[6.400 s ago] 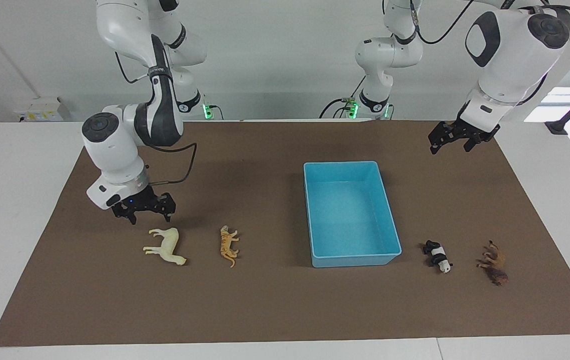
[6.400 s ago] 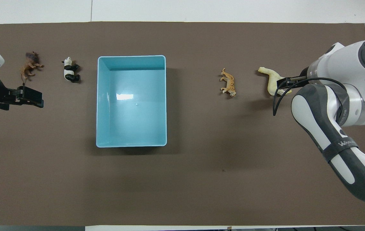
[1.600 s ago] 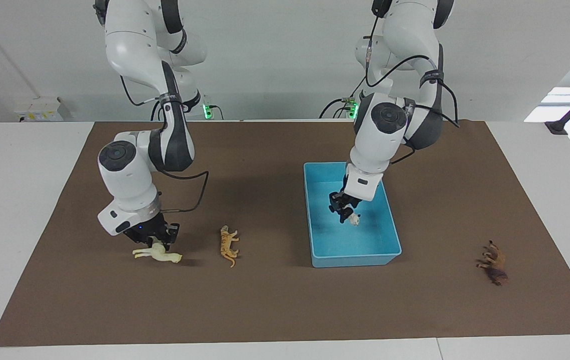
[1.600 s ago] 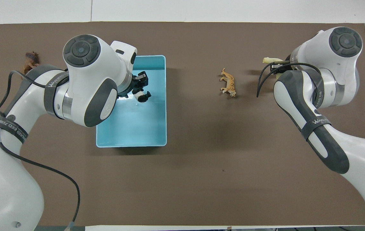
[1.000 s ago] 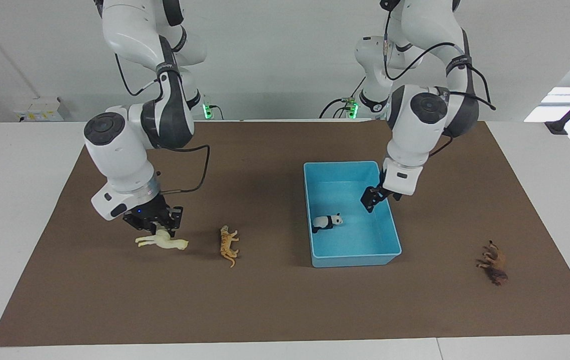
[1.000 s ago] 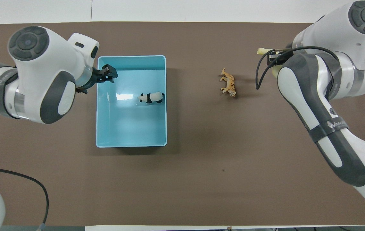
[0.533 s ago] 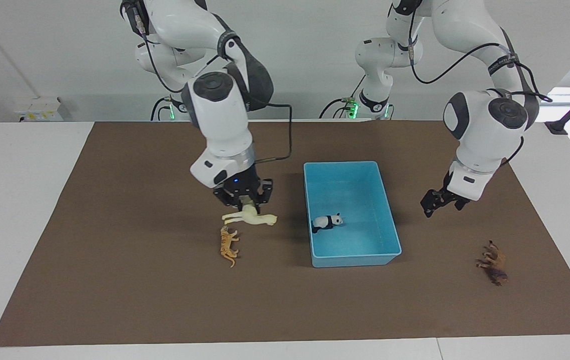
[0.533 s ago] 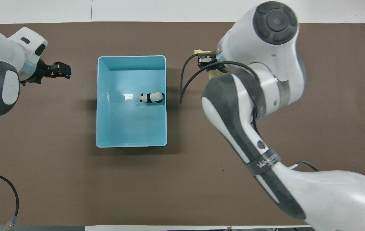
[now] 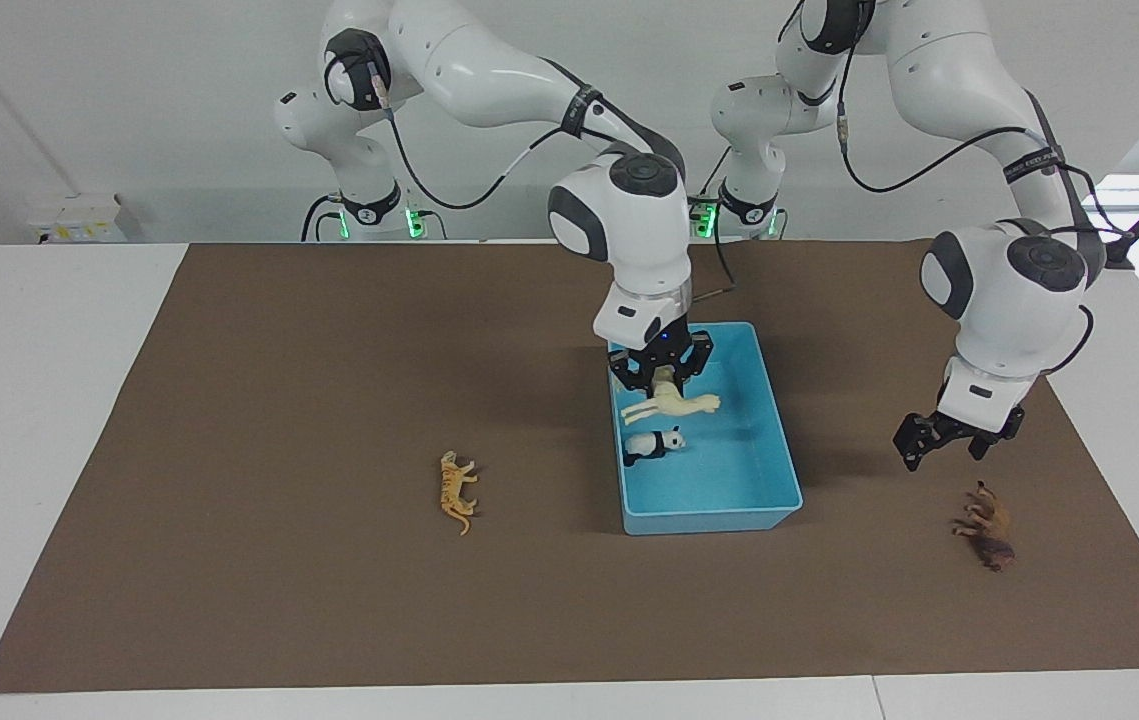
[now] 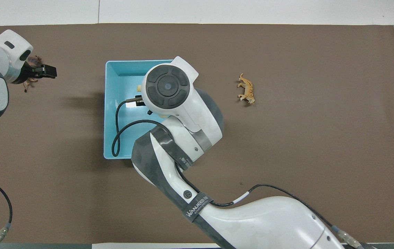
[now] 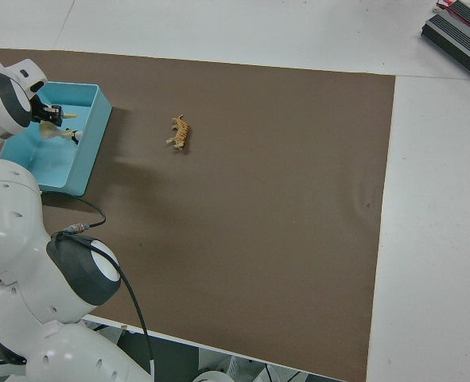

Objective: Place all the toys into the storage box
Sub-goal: 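Lower the llama into the box and open the right gripper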

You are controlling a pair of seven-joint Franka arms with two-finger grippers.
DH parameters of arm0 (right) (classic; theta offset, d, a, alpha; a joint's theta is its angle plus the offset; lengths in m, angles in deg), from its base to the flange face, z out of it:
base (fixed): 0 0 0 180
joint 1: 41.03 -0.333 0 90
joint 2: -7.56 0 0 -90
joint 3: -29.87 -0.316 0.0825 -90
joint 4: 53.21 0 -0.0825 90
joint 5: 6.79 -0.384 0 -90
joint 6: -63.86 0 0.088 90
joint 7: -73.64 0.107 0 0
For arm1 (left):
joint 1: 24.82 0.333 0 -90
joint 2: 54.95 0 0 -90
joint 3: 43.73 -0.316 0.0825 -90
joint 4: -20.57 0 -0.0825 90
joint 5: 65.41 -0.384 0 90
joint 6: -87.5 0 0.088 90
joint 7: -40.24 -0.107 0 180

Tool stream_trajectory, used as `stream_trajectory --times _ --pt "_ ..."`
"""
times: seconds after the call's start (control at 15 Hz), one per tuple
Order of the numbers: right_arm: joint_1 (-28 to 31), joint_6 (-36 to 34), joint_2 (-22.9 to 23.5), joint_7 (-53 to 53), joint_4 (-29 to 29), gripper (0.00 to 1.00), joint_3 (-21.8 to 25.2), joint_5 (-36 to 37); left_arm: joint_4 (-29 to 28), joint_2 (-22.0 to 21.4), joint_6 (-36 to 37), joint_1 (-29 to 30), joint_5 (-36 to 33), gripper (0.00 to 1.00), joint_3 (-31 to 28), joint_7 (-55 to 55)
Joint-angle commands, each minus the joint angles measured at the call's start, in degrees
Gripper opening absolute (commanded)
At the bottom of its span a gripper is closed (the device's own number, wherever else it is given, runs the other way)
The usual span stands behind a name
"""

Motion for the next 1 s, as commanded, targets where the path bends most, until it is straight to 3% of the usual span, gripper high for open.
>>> stream_trajectory --times 0.0,0.13,0.2,0.27,0.47,0.6,0.8,0.93 --pt "-1.30 0.26 2.01 2.99 2.25 0.00 0.05 1.82 2.56 3.84 -4.75 3.18 -2.22 1.00 0.52 -1.13" --pt "-2.89 0.09 2.01 8.07 2.08 0.01 0.22 1.91 2.73 6.56 -8.79 5.47 -3.28 1.00 0.52 -2.19" --pt "-2.63 0.96 1.93 10.98 1.56 0.92 0.22 2.35 3.08 7.61 -10.12 5.66 -3.02 1.00 0.52 -2.19" --pt "-3.07 -0.25 1.75 12.14 1.55 1.00 0.31 1.92 4.57 8.67 -10.48 5.92 -2.93 1.00 0.52 -2.19" --pt "-2.63 -2.29 2.01 21.27 2.43 1.00 0.31 1.91 10.98 14.64 -13.11 7.76 -2.93 1.00 0.52 -2.45" --pt "-1.76 -4.12 1.58 21.99 3.74 1.00 0.66 1.82 10.91 15.00 -14.87 8.82 -3.28 1.00 0.52 -2.71" --pt "5.43 -12.03 -3.68 19.99 4.89 1.00 0.40 1.47 10.91 16.50 -17.51 9.00 -2.85 1.00 0.52 -4.82" --pt "8.96 -15.62 -4.93 11.93 4.63 1.00 0.58 1.82 10.91 17.03 -17.78 8.91 -2.40 1.00 0.52 -4.74"
